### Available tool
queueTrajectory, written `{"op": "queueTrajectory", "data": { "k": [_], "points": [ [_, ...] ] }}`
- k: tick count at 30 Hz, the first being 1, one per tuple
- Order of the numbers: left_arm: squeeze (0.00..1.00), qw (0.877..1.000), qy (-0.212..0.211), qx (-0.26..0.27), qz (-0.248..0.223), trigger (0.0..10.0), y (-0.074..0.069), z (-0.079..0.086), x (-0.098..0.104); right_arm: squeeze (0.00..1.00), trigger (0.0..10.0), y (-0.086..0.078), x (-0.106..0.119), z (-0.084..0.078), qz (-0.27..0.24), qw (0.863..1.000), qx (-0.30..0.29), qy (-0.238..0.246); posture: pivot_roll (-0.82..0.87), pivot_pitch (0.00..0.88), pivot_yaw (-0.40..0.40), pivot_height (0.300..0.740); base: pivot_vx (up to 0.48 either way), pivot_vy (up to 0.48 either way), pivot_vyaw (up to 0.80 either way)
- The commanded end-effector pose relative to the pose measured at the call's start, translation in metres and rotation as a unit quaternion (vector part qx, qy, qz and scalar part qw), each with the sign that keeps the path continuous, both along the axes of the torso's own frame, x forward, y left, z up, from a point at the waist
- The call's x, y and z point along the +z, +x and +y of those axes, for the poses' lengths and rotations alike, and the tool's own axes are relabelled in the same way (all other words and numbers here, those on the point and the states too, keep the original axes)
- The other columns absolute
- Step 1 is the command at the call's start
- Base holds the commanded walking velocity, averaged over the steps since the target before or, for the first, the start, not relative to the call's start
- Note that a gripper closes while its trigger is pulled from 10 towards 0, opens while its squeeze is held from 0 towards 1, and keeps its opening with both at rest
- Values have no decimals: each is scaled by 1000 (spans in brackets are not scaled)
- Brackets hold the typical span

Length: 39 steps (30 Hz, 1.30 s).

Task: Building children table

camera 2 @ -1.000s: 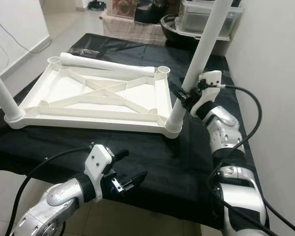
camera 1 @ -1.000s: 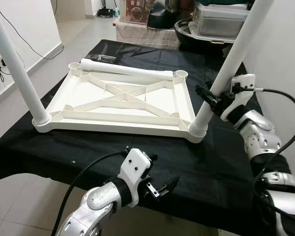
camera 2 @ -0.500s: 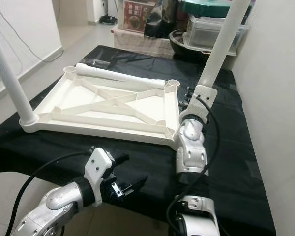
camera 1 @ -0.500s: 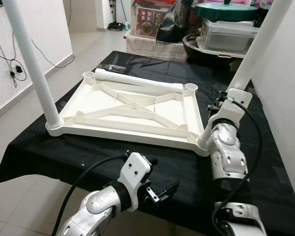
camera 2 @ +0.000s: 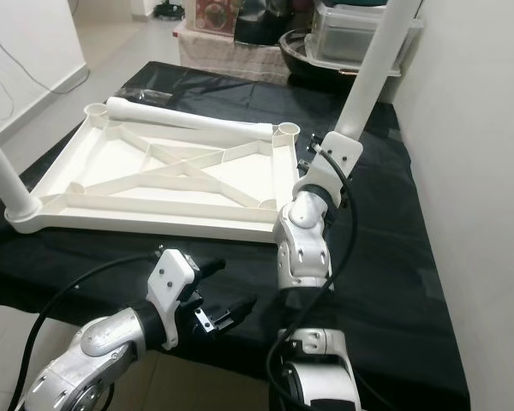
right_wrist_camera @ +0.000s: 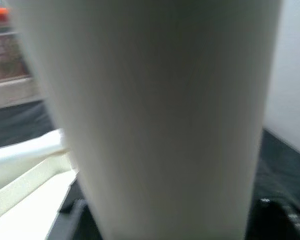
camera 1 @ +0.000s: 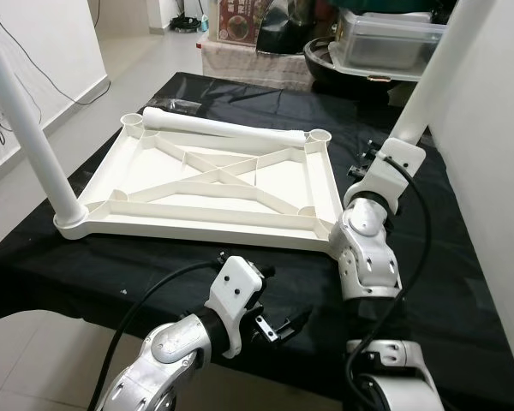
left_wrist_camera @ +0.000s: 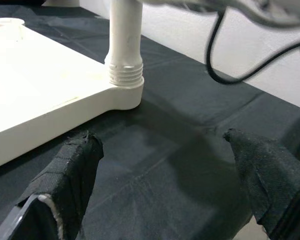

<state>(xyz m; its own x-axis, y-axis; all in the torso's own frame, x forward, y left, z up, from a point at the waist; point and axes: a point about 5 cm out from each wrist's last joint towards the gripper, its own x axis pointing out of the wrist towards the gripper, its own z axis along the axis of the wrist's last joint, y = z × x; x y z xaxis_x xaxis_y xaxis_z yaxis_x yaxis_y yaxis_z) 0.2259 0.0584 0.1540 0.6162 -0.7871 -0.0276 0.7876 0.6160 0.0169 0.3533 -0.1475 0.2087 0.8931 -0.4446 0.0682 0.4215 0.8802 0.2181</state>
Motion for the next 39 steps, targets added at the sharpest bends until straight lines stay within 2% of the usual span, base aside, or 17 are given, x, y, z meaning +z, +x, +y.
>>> {"op": "queueTrajectory", "data": {
  "k": [1, 2, 3, 6, 8, 10, 12, 18, 19, 20, 22, 23, 24, 25, 27, 30, 39],
  "points": [
    [0, 1000, 3, 1, 10, 10000, 0, -1, -5, 1000, 10000, -5, -6, -2, -18, 999, 32, 1, 93, 87, -76, 740, 0, 0, 0],
    [0, 1000, 3, 1, 10, 10000, 0, -1, -5, 1000, 10000, -5, -6, -2, -18, 999, 32, 1, 93, 87, -76, 740, 0, 0, 0],
    [0, 1000, 3, 0, 11, 10000, 0, -2, -5, 0, 10000, -7, -1, -13, -44, 997, 50, -22, 91, 83, -76, 740, 0, 0, 0],
    [0, 1000, 4, 0, 11, 10000, 0, -2, -6, 0, 10000, -8, 0, -25, -57, 995, 75, -35, 91, 83, -76, 740, 0, 0, 0],
    [0, 1000, 4, -1, 11, 10000, 1, -3, -6, 0, 10000, -5, 2, -46, -73, 986, 148, -39, 86, 73, -75, 740, 0, 0, 0],
    [0, 1000, 4, -1, 11, 10000, 1, -3, -6, 0, 10000, -5, 2, -46, -73, 986, 148, -39, 86, 73, -75, 740, 0, 0, 0],
    [0, 1000, 3, -1, 11, 10000, 1, -3, -7, 0, 10000, 2, 0, -63, -65, 967, 246, -24, 86, 72, -77, 740, 0, 0, 0],
    [0, 1000, 3, -1, 10, 10000, 1, -4, -7, 0, 10000, 6, 2, -70, -59, 944, 325, -12, 93, 66, -78, 740, 0, 0, 0],
    [0, 1000, 3, -1, 10, 10000, 0, -4, -7, 0, 10000, 7, 4, -70, -59, 924, 378, -15, 99, 64, -80, 740, 0, 0, 0],
    [0, 1000, 3, -1, 10, 10000, 0, -4, -7, 0, 10000, 7, 4, -70, -59, 924, 378, -15, 99, 64, -80, 740, 0, 0, 0],
    [0, 1000, 3, 1, 10, 10000, 0, -3, -7, 0, 10000, 7, 11, -60, -50, 857, 512, -20, 108, 63, -83, 740, 0, 0, 0],
    [0, 1000, 3, 1, 10, 10000, 0, -3, -7, 0, 10000, 7, 11, -60, -50, 857, 512, -20, 108, 63, -83, 740, 0, 0, 0],
    [0, 1000, 3, 1, 10, 10000, -1, -2, -7, 0, 10000, 5, 13, -53, -41, 810, 584, -26, 114, 61, -89, 740, 0, 0, 0],
    [0, 1000, 3, 1, 10, 10000, -1, -2, -7, 0, 10000, 5, 13, -53, -41, 810, 584, -26, 114, 61, -89, 740, 0, 0, 0],
    [0, 1000, 3, 1, 10, 10000, -1, -3, -7, 0, 10000, 4, 11, -50, -27, 779, 625, -39, 116, 61, -90, 740, 0, 0, 0],
    [0, 1000, 3, 1, 10, 10000, -2, -3, -7, 0, 10000, 5, 9, -51, -17, 758, 650, -41, 119, 62, -92, 740, 0, 0, 0],
    [0, 1000, 3, 1, 10, 10000, -3, -3, -7, 0, 10000, 4, 13, -53, -18, 720, 693, -36, 121, 61, -94, 740, 0, 0, 0]
  ]
}}
